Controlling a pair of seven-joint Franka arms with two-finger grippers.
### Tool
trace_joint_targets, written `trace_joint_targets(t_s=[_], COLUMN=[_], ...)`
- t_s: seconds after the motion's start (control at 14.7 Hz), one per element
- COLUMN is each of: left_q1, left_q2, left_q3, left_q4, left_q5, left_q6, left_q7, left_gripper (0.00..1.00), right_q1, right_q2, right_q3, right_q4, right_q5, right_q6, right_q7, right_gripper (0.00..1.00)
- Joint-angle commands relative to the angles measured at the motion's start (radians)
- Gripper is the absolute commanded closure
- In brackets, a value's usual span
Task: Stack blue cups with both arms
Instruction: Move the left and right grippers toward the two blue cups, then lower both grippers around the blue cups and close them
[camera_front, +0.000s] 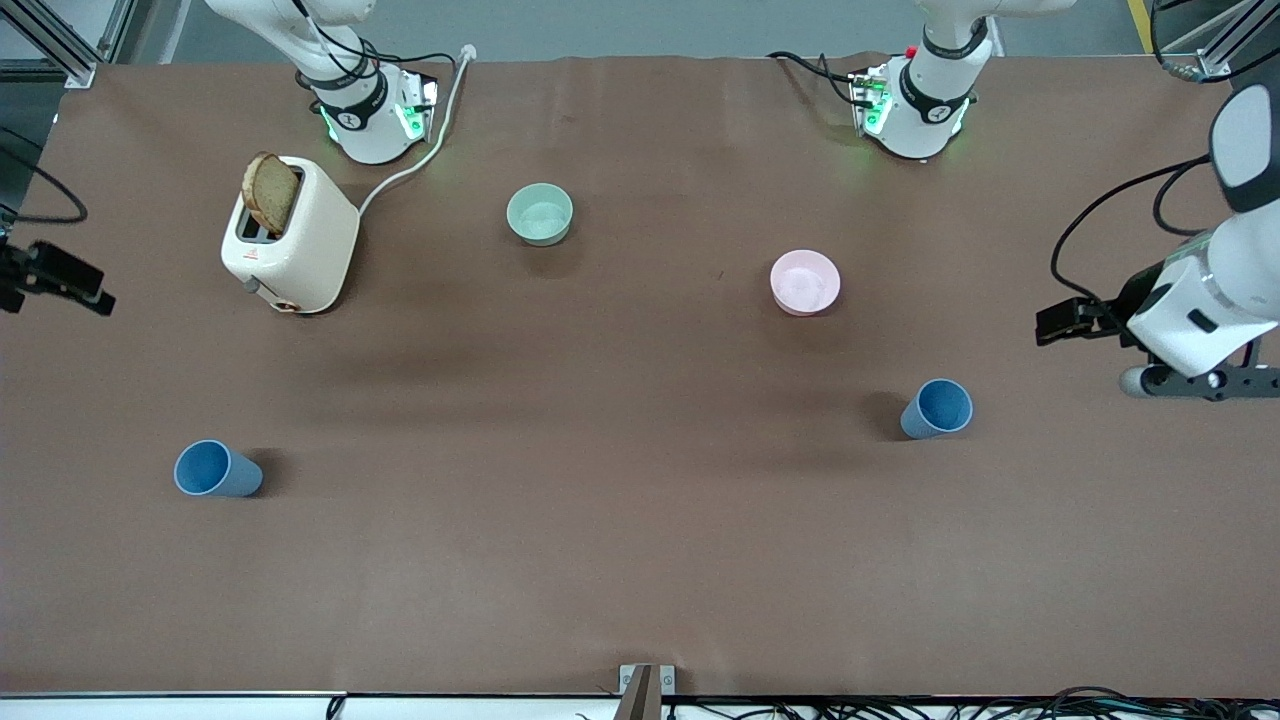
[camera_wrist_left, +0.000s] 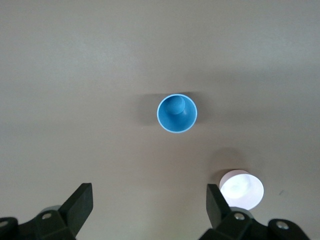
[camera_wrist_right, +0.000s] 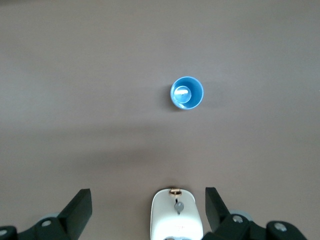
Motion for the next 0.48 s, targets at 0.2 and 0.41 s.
trace_joint_targets(t_s=[0.2,0.41], left_q1=[-0.02,-0.01], left_q2=[0.039,0.129], left_q3=[-0.001,-0.001], left_q4=[-0.235,-0.255], left_q5=[0.003,0.003], left_q6=[0.277,0.364], left_q7=[0.012,0.012], left_gripper=[0.0,0.0], right_q1=[-0.018,-0.029], right_q2=[0.077,0.178], right_q3=[-0.064,-0.112], right_q4=[-0.18,-0.18], right_q5=[0.019,0.106], right_q6=[0.289,0.371], right_q7=[-0.088,-0.178], right_gripper=[0.0,0.0])
